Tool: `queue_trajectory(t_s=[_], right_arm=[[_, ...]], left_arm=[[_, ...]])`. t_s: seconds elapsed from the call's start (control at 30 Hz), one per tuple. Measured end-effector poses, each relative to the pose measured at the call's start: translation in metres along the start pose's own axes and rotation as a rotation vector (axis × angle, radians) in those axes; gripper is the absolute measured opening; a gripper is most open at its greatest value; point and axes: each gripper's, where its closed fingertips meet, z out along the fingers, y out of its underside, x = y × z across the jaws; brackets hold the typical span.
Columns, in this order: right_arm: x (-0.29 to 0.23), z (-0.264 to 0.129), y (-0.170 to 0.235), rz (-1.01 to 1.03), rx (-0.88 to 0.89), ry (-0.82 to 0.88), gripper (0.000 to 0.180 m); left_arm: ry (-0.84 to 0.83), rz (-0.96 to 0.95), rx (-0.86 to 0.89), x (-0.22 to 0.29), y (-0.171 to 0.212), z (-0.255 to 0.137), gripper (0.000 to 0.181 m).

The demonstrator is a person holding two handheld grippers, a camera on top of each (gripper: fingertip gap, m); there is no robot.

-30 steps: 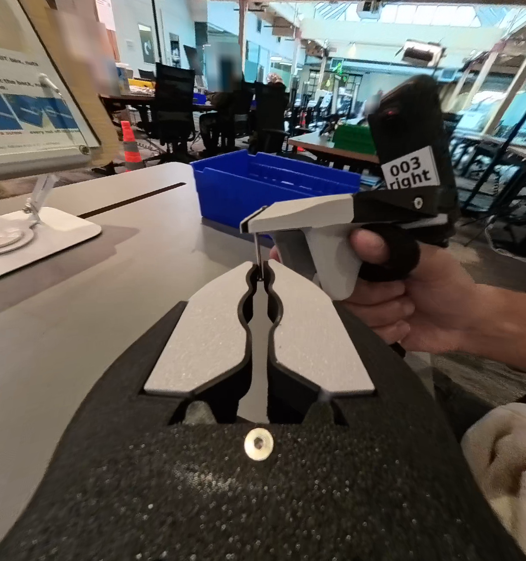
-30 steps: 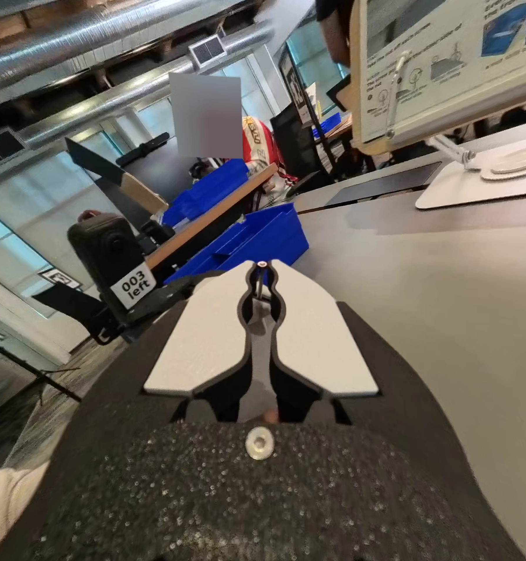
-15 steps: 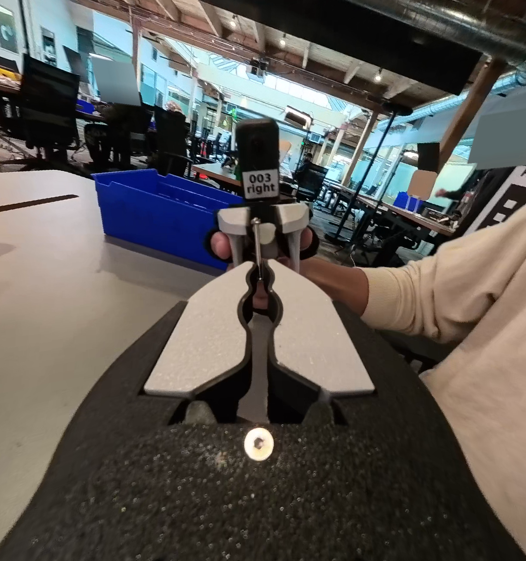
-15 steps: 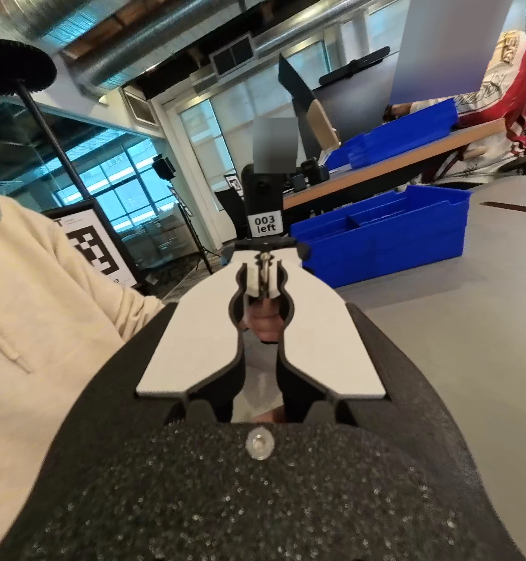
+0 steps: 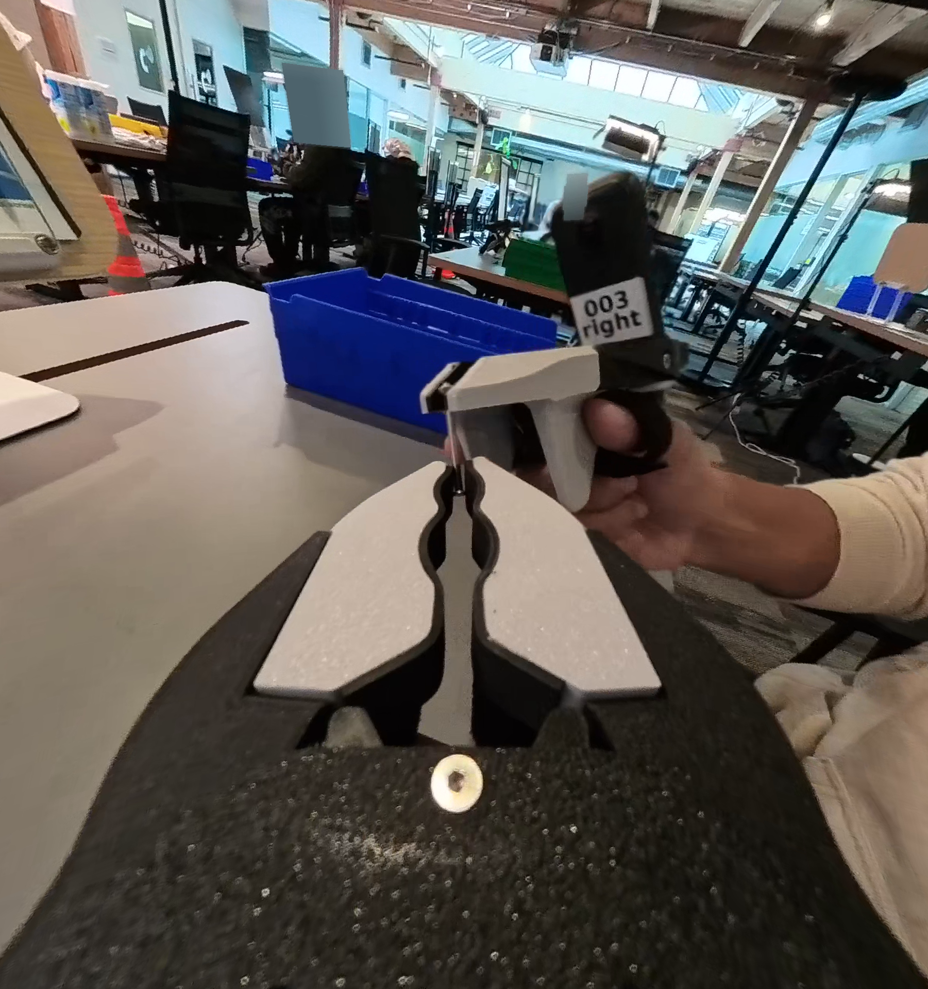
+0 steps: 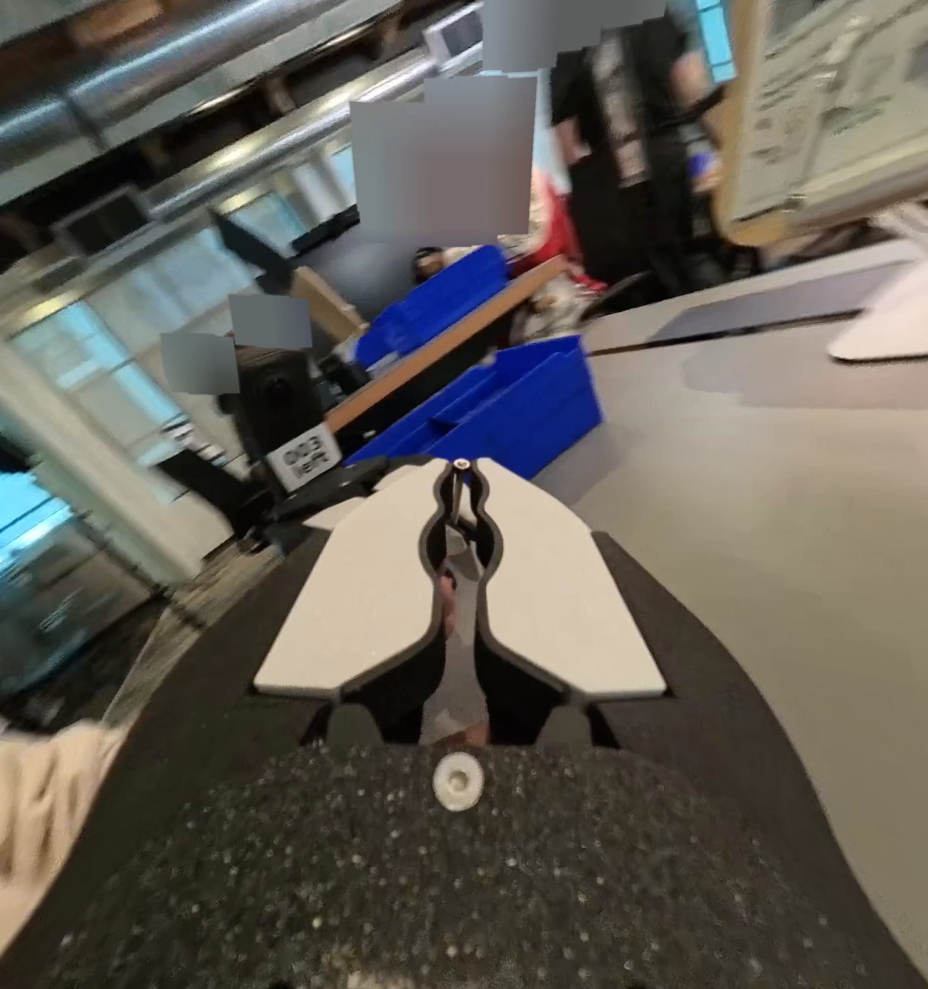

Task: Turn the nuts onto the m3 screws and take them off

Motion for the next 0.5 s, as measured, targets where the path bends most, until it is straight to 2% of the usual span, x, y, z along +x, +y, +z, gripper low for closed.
queue_trajectory(t_s=[0.13,0.23,0.33,0.5], right_arm=[[0.0,-0.002,0.002,-0.007,0.036,0.172,0.005],[-0.008,-0.006,-0.003,-0.031,0.032,0.108,0.009],[-0.018,-0.016,-0.014,-0.085,0.033,-0.099,0.021],[-0.033,-0.029,-0.015,-0.101,-0.081,-0.483,0.022]], left_arm=[[0.012,0.0,-0.011,0.001,0.004,0.0,0.003],[0.039,-0.019,0.016,0.004,-0.001,-0.002,0.003],[0.073,-0.038,0.042,0.008,-0.007,-0.005,0.003],[0.178,-0.067,0.079,0.023,-0.017,-0.011,0.003]])
